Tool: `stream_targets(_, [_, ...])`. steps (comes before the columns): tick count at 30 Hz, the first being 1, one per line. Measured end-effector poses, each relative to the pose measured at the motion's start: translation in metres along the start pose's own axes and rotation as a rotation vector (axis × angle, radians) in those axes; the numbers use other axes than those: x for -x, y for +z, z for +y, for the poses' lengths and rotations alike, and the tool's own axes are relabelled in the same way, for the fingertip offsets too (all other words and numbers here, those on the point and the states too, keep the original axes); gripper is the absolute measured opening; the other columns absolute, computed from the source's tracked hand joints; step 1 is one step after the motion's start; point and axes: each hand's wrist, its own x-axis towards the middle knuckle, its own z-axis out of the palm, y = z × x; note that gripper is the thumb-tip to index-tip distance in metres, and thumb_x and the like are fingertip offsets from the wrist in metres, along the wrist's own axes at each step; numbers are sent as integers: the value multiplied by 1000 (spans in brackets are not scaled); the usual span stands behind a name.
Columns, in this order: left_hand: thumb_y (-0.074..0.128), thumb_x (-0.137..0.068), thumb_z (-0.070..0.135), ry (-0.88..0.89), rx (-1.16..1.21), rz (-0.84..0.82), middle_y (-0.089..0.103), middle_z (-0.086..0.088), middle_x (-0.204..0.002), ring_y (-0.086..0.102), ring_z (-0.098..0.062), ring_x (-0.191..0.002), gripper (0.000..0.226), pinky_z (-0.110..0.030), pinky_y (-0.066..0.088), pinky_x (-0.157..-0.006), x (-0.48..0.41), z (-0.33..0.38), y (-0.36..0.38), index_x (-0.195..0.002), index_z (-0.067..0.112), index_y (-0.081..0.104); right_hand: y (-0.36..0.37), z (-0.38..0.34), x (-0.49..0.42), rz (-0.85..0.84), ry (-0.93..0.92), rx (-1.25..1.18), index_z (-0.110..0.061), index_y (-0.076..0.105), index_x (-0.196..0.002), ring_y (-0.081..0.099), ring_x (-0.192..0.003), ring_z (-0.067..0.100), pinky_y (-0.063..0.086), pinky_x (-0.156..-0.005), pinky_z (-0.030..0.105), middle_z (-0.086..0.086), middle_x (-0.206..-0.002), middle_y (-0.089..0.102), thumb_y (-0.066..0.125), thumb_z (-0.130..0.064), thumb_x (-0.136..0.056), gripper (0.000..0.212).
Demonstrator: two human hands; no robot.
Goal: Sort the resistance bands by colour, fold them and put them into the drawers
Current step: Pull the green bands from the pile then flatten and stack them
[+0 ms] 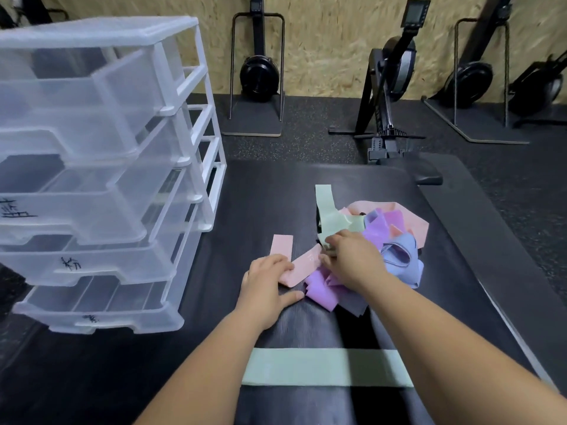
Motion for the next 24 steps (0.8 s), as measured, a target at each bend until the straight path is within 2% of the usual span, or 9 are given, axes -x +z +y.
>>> stream_targets(3, [84, -83, 52, 16, 18, 29, 42, 30, -147, 28, -5, -139, 60, -25, 21, -109, 1, -5, 4, -137, 39, 60, 15, 3, -3, 77, 78, -22, -29, 70, -104, 59, -106, 24, 49, -78, 36, -5, -108, 63, 63, -59, -93, 33])
stream_targets(6, [86, -81, 52, 9, 3, 4, 37, 37, -139, 26, -4, -137, 60, -25, 18, -104, -3, -2, 1, -134, 40, 59, 20, -3, -7, 153, 129, 4, -27, 73, -92, 60, -98, 25, 44, -69, 34, -5, -99, 63, 65, -52, -91, 26])
stream_targets(10, [86, -80, 52, 9, 7, -4, 33, 40, -134, 26, -4, -136, 60, -25, 17, -105, -2, -1, -1, -132, 40, 59, 14, -8, -8, 176, 231, -84, -25, 77, -87, 64, -86, 28, 50, -65, 34, -3, -88, 69, 64, -37, -87, 18])
stream_targets(14, [86, -81, 52, -1, 12, -6, 41, 34, -142, 29, -6, -135, 60, -27, 19, -103, 0, 3, -3, -133, 39, 60, -1, -10, 0, 219, 282, -279, -31, 77, -87, 67, -79, 25, 52, -62, 32, -7, -80, 73, 66, -36, -86, 12])
stream_targets(18, [85, -81, 51, -25, -36, -44, 47, 29, -140, 33, -10, -135, 61, -29, 27, -103, -1, 10, -8, -134, 39, 59, -14, -9, 23, 308, 122, -401, -34, 79, -95, 64, -91, 18, 53, -75, 37, -11, -99, 71, 70, -39, -93, 11])
stream_targets(21, [77, -86, 33, -3, -49, 33, 52, 25, -137, 33, -10, -135, 50, -28, 30, -110, 3, 27, -13, -133, 38, 63, -17, -10, 50, 322, 44, -452, -35, 78, -96, 60, -95, 15, 51, -81, 38, -14, -99, 70, 70, -42, -95, 11])
stream_targets(22, [71, -89, 27, -5, 17, 77, 56, 24, -133, 37, -10, -131, 41, -28, 33, -110, 6, 34, -14, -129, 36, 67, -16, -11, 59, 322, 30, -463, -36, 78, -97, 60, -97, 15, 50, -83, 38, -15, -99, 70, 70, -42, -96, 10])
stream_targets(24, [62, -97, 28, -112, 299, 84, 70, 19, -120, 54, -7, -114, 24, -27, 44, -100, 14, 50, -18, -116, 33, 75, -13, -15, 75, 315, 4, -488, -36, 79, -98, 61, -98, 14, 50, -85, 37, -17, -99, 70, 72, -41, -96, 9])
